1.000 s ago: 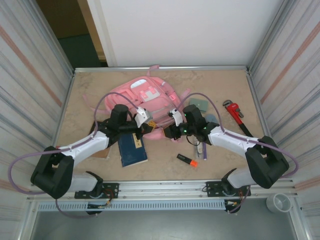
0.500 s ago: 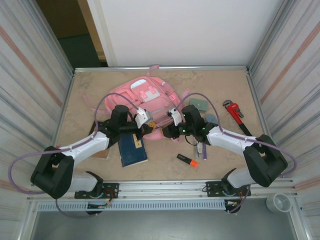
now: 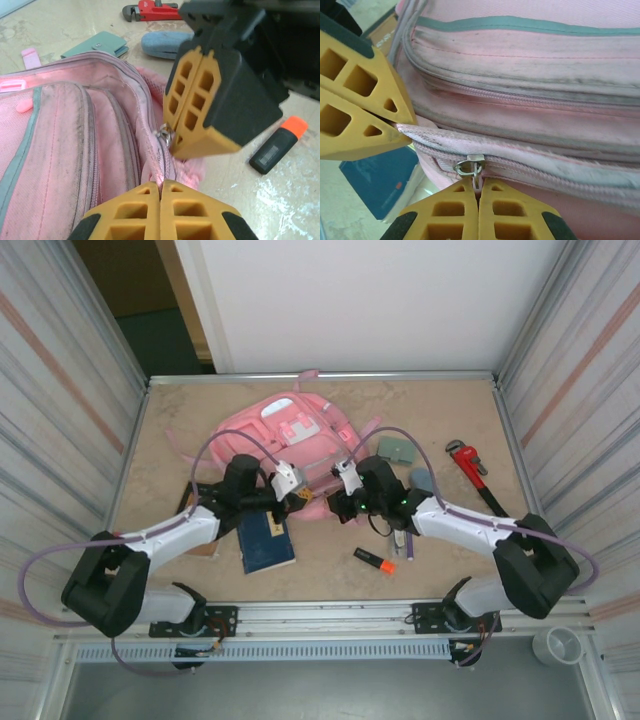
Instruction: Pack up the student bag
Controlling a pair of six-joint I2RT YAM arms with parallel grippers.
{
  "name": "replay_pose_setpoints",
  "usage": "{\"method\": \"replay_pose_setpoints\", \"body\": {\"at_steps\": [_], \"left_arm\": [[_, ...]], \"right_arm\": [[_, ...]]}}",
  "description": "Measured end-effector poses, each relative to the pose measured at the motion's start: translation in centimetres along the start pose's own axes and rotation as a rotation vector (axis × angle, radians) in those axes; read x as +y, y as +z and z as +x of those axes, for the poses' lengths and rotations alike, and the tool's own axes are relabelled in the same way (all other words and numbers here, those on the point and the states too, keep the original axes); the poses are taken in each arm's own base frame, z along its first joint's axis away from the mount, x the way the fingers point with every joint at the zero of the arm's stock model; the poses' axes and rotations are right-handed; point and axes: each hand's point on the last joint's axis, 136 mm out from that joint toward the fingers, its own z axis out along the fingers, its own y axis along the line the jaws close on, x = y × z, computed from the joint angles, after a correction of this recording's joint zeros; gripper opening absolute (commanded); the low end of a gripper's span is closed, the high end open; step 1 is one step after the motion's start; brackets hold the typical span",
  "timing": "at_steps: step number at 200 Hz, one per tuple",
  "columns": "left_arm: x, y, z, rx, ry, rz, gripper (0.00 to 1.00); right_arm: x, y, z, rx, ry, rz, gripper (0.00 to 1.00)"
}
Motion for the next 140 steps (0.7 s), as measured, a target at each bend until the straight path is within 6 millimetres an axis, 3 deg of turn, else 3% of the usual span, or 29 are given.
{"method": "replay_pose_setpoints", "body": {"at_steps": [45,90,140], "left_arm": [[-0.1,-0.5,0.2,0.001,0.135,-0.036,0.0],[0.1,-1.1,-0.7,-0.038,0.212,-0.067,0.0],[1.4,-3.8,-2.9,-0.171,0.185,-0.102,0.0]], "right_arm": [[-1.6,-1.8,0.1,0.049,0.071,0.105,0.0],[-4.7,-3.5,-1.3,0.103,0.19,0.239,0.0],[-9.4,-5.1,-2.4,0.155,0.325,0.318,0.0]]}}
